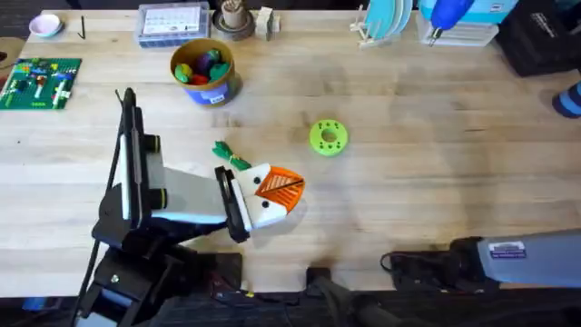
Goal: Pick up the gripper from the table and insert it into the empty holder that is missing its gripper. Then pick up a screw, insert it into the mounting hole, and use the screwdriver to tighten it. Finally, clean up the table by picking up the vegetable and placing it into the bucket.
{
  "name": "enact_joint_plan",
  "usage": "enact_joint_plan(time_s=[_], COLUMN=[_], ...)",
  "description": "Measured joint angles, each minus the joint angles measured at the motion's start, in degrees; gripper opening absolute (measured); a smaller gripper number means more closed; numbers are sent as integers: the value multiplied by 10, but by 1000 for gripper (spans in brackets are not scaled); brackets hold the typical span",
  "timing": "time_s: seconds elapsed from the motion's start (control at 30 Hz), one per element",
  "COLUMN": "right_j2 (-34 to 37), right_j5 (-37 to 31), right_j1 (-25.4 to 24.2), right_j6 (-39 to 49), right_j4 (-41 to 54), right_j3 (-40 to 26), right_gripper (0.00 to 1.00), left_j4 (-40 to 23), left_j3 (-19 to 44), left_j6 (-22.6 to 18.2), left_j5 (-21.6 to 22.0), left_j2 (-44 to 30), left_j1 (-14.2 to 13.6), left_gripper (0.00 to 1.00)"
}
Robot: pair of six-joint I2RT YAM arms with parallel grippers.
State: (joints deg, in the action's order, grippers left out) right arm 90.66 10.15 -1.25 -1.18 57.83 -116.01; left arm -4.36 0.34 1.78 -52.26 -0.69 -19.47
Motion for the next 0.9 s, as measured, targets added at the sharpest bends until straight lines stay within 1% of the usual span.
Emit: enact_joint_plan(time_s=[0.13, 0.37, 0.47, 0.53, 0.63, 0.77, 0.9], right_j2=[-39, -140, -189, -219, -267, -330, -399], right_j5=[-1, -1, 0, 0, 0, 15, 66], right_j1=[-4, -5, -5, -5, -5, -5, -5], right_j6=[14, 52, 59, 60, 61, 59, 53], right_j4=[-9, -8, -12, -18, -53, -145, -247], right_j3=[0, 1, 25, 57, 135, 269, 401], right_gripper=[22, 22, 21, 21, 21, 21, 21], left_j4=[0, 0, 0, 0, 0, 0, 0], left_j3=[0, 0, 0, 0, 0, 0, 0], left_j6=[0, 0, 0, 0, 0, 0, 0], left_j5=[0, 0, 0, 0, 0, 2, 3], left_j2=[0, 0, 0, 0, 0, 0, 0], left_j1=[0, 0, 0, 0, 0, 0, 0], left_gripper=[4, 4, 4, 4, 4, 4, 4])
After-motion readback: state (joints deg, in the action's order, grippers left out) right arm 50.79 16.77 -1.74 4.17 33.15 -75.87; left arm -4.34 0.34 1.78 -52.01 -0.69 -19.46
